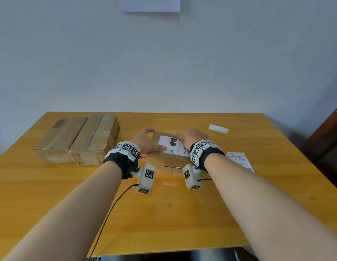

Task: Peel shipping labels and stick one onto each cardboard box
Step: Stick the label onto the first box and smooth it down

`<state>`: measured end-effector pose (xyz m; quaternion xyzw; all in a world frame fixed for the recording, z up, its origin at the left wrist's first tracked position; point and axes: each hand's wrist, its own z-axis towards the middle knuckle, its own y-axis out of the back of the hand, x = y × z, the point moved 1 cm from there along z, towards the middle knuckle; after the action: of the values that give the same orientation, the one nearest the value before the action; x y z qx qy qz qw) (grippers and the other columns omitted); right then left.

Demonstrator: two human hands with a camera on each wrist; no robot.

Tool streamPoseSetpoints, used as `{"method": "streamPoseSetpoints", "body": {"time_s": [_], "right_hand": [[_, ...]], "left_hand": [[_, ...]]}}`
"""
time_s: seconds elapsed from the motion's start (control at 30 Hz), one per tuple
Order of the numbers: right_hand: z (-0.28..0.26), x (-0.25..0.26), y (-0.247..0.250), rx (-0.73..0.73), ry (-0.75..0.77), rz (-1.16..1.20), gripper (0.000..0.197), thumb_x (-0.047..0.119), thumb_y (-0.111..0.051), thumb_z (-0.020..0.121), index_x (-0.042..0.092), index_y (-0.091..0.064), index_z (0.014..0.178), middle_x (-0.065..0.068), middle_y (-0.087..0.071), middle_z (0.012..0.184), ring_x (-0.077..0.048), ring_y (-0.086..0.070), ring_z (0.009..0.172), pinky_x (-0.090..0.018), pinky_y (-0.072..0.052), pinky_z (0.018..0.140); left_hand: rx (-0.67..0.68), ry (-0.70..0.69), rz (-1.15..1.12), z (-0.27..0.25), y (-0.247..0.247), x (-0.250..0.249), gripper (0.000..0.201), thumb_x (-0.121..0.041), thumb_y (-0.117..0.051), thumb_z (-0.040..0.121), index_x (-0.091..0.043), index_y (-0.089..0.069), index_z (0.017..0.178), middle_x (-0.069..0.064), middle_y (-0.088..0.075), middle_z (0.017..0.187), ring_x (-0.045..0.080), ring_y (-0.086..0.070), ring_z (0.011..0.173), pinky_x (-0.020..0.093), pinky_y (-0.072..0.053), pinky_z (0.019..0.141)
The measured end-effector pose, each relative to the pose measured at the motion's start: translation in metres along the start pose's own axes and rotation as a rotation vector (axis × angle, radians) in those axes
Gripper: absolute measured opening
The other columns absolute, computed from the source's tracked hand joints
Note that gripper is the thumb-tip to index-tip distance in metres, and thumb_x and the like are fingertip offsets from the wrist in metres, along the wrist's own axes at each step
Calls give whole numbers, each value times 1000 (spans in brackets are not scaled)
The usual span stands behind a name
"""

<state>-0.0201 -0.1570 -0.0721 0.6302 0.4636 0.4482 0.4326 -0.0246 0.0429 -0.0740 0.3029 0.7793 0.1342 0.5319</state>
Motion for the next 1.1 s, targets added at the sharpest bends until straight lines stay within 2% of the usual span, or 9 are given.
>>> {"method": "streamPoseSetpoints", "body": {"time_s": [0.13, 0.27, 0.5, 0.63, 0.8, 0.83, 0.9, 1.03, 1.1], "right_hand": [[10, -9, -4, -22, -40, 75, 75, 84, -33, 92, 16, -58, 72, 0, -63, 67, -21, -59, 59, -31, -45, 62], [11, -17, -5, -44, -32, 159, 70, 78, -40, 95, 15, -51, 67, 0, -57, 61, -20, -53, 52, -30, -39, 53], [16, -23, -4, -64, -30, 209, 66, 72, -44, 97, 13, -46, 66, -1, -54, 62, -19, -50, 52, -30, -35, 51], [17, -27, -5, -81, -27, 228, 63, 67, -43, 100, 13, -47, 69, -1, -54, 64, -19, -50, 52, -30, -35, 50], [17, -29, -6, -86, -31, 256, 61, 67, -40, 101, 11, -57, 84, -1, -59, 69, -18, -54, 56, -30, -35, 50], [17, -29, -6, -89, -37, 263, 61, 67, -39, 102, 11, -57, 85, -1, -59, 70, -18, -53, 56, -30, -34, 50], [16, -30, -5, -91, -51, 275, 62, 67, -37, 102, 10, -55, 83, -1, -56, 70, -17, -51, 57, -31, -33, 51], [12, -32, -5, -47, -80, 323, 66, 69, -31, 102, 12, -49, 75, -1, -52, 67, -18, -48, 56, -32, -33, 52], [10, -31, -6, -3, -83, 335, 68, 73, -28, 100, 13, -48, 75, -2, -52, 66, -18, -47, 55, -31, -36, 52]], "left_hand": [[-1, 2, 0, 1, 0, 0, 96, -36, -91, 74, -41, -32, 150, 0, -66, 114, 24, -70, 101, 50, -63, 84], [3, -1, -14, 1, 0, 1, 95, -35, -91, 76, -41, -32, 150, -1, -66, 112, 24, -70, 100, 49, -63, 85], [-2, -8, -2, 3, 1, 2, 95, -37, -90, 75, -42, -33, 150, -1, -64, 116, 22, -68, 99, 41, -63, 78], [-15, 16, 30, 7, 2, 4, 87, -43, -89, 75, -35, -42, 148, -1, -68, 118, 21, -69, 102, 40, -62, 82], [-60, 0, 145, 9, 5, 2, 79, -53, -81, 81, -25, -47, 147, 0, -63, 111, 15, -61, 76, 25, -48, 57], [-73, -5, 169, 9, 5, 1, 79, -55, -80, 82, -22, -48, 147, 2, -63, 111, 19, -66, 83, 26, -50, 62], [-115, 2, 197, 10, 6, 1, 82, -60, -78, 81, -18, -50, 147, 4, -66, 116, 29, -70, 105, 35, -56, 82], [-224, -3, 120, 14, 4, 1, 75, -54, -79, 83, -19, -50, 142, -5, -60, 96, 20, -73, 74, 37, -63, 78], [-249, -14, 60, 16, 2, -1, 67, -42, -81, 86, -20, -49, 140, -4, -59, 94, 25, -76, 75, 44, -65, 78]]}}
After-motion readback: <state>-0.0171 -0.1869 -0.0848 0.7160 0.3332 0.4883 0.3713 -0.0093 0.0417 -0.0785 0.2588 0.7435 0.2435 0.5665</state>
